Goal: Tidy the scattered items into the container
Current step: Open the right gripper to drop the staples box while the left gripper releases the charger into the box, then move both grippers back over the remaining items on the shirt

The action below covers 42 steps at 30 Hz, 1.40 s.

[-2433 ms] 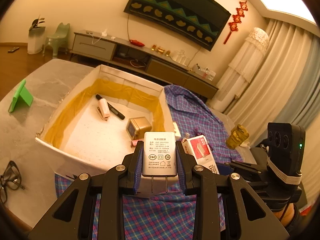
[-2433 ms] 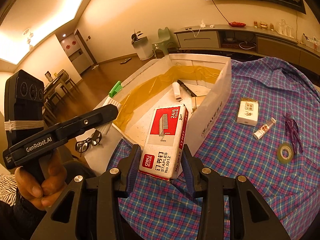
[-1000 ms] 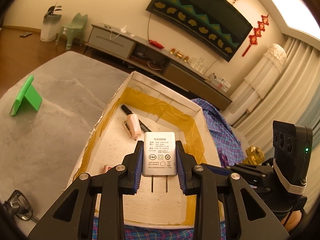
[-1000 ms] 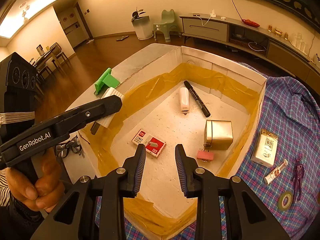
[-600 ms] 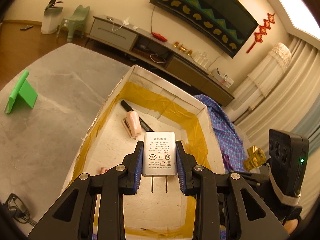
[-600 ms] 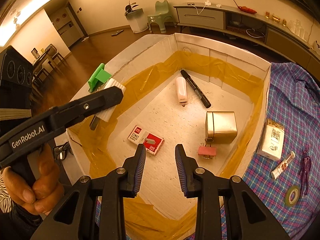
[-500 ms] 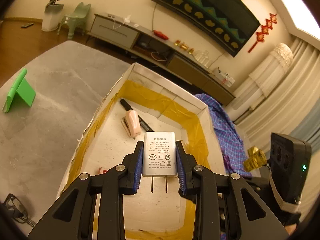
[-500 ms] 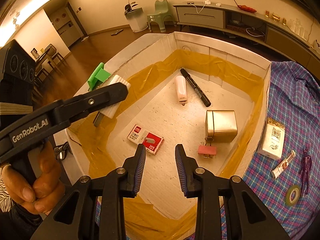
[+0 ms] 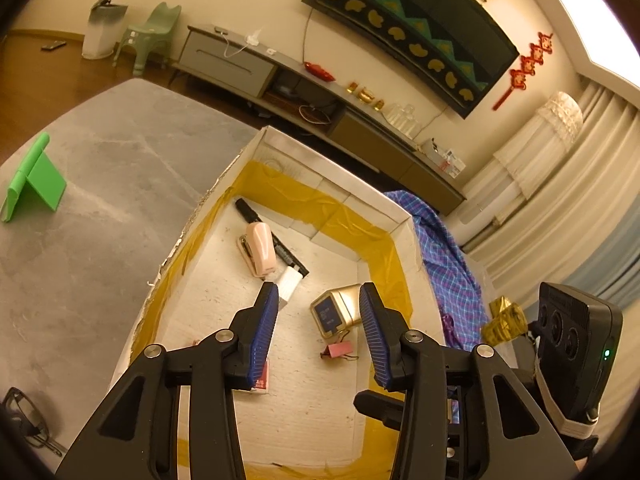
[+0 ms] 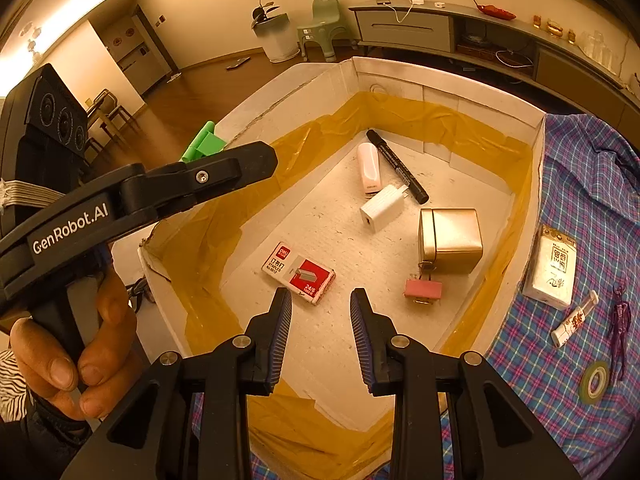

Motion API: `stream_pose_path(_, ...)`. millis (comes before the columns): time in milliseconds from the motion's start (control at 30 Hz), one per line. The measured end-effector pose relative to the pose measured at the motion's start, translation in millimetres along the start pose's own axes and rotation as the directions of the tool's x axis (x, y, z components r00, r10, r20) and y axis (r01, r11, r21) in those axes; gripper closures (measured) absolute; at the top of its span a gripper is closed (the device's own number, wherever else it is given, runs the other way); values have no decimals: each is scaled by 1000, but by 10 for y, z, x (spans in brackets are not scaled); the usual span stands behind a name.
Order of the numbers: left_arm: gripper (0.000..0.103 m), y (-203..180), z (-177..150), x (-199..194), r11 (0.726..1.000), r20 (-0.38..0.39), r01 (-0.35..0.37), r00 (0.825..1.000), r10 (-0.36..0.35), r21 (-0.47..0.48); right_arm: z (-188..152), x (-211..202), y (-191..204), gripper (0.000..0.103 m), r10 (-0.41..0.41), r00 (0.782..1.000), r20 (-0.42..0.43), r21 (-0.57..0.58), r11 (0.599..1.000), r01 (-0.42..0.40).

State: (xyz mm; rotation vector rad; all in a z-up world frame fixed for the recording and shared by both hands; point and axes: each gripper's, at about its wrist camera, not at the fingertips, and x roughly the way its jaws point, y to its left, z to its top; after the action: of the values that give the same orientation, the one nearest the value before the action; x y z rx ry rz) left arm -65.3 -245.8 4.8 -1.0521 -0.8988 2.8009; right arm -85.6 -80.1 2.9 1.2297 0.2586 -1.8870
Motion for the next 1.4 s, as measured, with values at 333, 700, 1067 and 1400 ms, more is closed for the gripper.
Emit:
stream_pose_path(333,58,-139,-120,-21,995,12,-20,1000,19,93,-61,-120,-84,70,5,1000,21,32,999,-6)
stream_pose_path(700,58,-416,-361,-367,988,72,22,997,-33,152,-366,-761,-360,70,88,983,163,90,991,-103)
stream_pose_path(1067,58,-1307,-800,-467,951,-31,168,986,-165,260,-906,-1334,-1037,69,84,958,273,206,968,-143)
stream_pose_path(1400,54,-2055,-1103,-69,912,-138,170,982,-126,375,-1257,-1402,-1673,65,-20,962,271,303,951,-66)
